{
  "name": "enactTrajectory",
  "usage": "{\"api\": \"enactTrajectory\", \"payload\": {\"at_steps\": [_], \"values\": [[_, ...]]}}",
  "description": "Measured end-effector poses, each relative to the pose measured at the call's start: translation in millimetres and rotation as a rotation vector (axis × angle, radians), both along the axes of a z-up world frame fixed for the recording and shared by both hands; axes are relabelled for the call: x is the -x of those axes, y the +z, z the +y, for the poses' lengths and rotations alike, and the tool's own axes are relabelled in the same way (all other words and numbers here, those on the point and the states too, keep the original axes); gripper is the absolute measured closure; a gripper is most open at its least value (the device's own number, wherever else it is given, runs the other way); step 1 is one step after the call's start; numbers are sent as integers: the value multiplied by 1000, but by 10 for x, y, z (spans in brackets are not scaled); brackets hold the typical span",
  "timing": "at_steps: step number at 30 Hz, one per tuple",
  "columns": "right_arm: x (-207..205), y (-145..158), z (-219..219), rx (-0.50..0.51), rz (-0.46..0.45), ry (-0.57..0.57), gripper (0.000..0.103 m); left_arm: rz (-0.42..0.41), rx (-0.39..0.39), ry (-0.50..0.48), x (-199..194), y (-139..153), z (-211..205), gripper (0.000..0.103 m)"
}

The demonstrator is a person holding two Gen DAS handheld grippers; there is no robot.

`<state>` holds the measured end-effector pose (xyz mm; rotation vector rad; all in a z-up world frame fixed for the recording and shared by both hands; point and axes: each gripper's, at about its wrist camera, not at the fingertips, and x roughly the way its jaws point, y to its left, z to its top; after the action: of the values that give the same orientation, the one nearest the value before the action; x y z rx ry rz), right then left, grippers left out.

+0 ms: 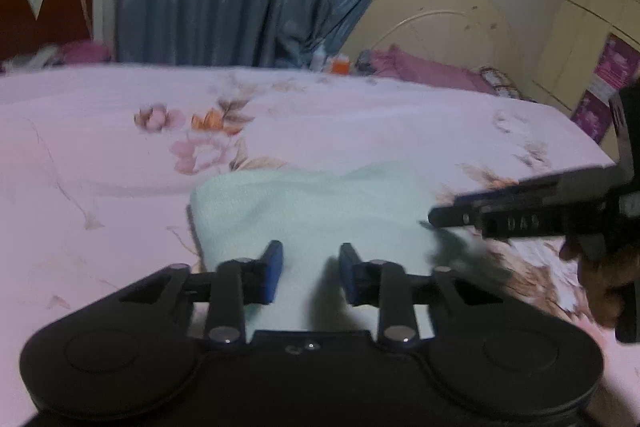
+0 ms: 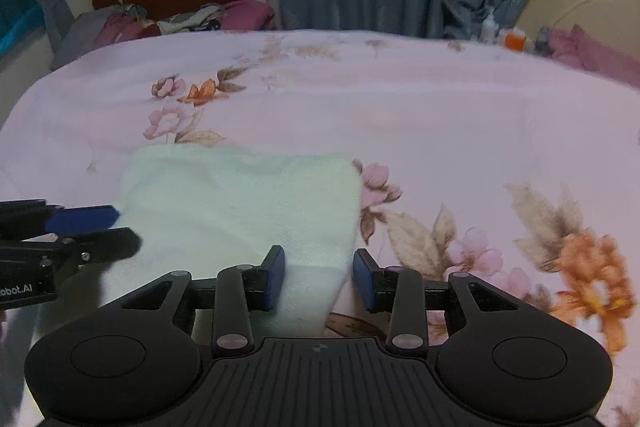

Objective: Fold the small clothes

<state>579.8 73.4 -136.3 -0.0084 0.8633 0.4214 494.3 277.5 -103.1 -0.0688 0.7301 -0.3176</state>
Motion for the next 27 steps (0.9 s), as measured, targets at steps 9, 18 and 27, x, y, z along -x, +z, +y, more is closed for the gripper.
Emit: {"api": "enactTrajectory", "payload": {"at_steps": [9,18,27], "values": [[694,-76,192,118,-24,152,66,23,13,-46,455,-149,-144,79],[1122,188,-3,40,-41,137,66,29,45,-51,1007,-125,-251,79],[1595,-195,-19,139,8,129,66,59,69,58,1506,-264,-287,79]]}}
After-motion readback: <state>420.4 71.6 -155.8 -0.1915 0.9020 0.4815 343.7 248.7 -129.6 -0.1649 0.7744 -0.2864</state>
